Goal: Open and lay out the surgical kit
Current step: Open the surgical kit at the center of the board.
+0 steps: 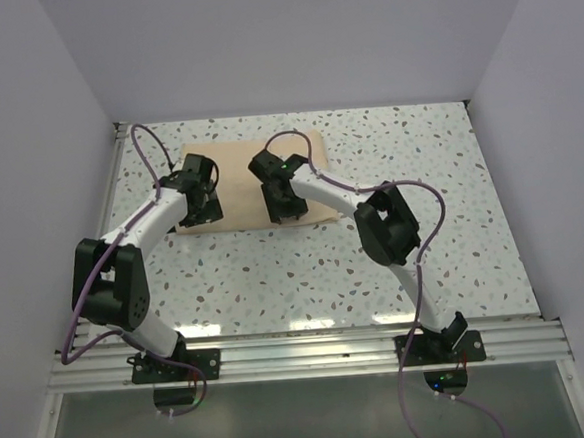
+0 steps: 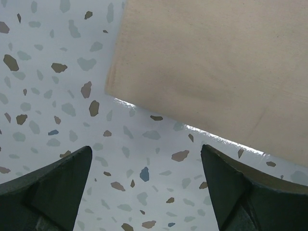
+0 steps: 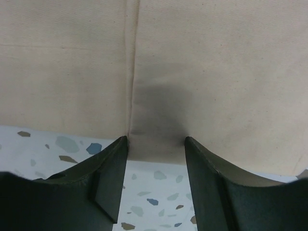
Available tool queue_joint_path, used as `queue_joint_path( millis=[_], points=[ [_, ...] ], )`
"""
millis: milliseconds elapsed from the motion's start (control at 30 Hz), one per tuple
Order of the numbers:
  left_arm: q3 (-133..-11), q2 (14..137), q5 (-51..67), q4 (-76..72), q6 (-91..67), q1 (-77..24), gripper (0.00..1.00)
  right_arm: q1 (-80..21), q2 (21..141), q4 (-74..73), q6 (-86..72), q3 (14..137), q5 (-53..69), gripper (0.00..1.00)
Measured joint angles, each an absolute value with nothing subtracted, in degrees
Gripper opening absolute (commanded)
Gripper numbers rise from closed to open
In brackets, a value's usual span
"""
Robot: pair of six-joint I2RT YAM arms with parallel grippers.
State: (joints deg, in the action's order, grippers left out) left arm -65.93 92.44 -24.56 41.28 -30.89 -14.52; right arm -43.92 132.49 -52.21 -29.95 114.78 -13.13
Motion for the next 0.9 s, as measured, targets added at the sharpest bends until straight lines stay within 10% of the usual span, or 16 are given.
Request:
queue_joint_path(
  millis=[100,367,900],
  points=[
    [-65.6,92.4,-24.2,41.3,-30.6,-14.5,0.99,-43.9,134.4,-51.7,-29.9,114.6,-13.7,0.51],
    [-64.8,92.2,-24.0,41.2,-30.2,-14.5,0.98,-44.1,135.8,-52.8,-29.1,117.4,-14.7,0.00],
    [-65.0,92.2,-23.6,41.6,-30.2,-14.5,0.96,-35.7,121.7,-54.5,-28.6,113.3,-20.5,0.00]
  ],
)
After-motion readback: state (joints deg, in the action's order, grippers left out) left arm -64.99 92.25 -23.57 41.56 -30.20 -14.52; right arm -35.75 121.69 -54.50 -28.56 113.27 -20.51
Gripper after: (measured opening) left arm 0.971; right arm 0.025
